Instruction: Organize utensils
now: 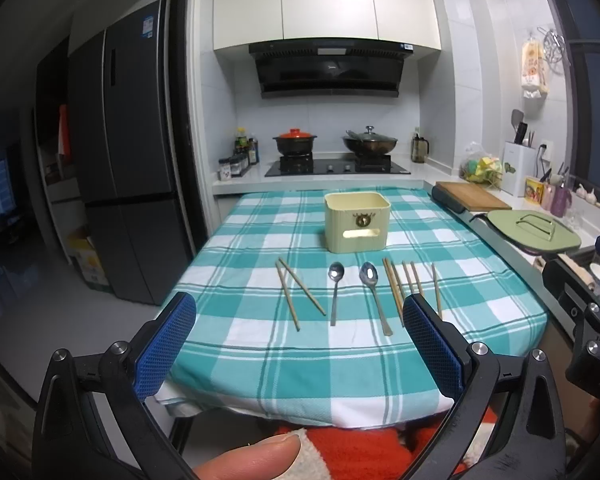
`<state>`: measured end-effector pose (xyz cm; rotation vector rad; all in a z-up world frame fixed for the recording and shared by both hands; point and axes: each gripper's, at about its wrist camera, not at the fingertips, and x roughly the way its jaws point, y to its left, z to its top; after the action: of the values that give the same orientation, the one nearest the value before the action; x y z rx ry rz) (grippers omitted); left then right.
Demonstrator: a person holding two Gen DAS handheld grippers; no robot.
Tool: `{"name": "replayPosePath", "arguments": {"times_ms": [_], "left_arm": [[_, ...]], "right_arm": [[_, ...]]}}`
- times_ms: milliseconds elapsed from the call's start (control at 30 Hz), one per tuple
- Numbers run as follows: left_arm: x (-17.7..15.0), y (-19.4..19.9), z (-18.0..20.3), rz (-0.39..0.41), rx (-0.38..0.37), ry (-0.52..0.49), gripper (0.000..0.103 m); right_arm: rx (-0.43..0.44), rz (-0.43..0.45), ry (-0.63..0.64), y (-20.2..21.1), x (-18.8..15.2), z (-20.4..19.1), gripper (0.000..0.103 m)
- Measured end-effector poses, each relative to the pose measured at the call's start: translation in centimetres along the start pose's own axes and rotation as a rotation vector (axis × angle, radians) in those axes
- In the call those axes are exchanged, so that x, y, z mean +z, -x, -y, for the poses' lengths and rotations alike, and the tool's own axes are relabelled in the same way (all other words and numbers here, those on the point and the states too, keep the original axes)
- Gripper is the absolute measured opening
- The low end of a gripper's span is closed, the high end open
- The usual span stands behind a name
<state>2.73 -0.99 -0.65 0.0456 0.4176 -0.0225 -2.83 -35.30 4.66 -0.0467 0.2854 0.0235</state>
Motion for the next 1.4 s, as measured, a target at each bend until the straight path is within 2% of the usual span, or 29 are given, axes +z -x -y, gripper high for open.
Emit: {"name": "replayPosePath", "arguments": {"times_ms": [567,1000,1400], "left_arm": [[0.3,-1.0,0.1,-0.020,-0.017,0.003,0.103],[0.8,-1.6,0.0,-0.020,-0.027,0.008,0.103],[0.6,-2.7,1.2,-0.083,-0.105,-0.045,0.103]], "right_arm": [[-0.002,-0.030,0.006,-0.9,0.3,0.1,0.103],[-0.006,-0.019,0.024,-1.1,0.4,-0.3,0.103],[-0.033,-0.022,0.024,-1.2,0.7,-0.3,0.103]]}}
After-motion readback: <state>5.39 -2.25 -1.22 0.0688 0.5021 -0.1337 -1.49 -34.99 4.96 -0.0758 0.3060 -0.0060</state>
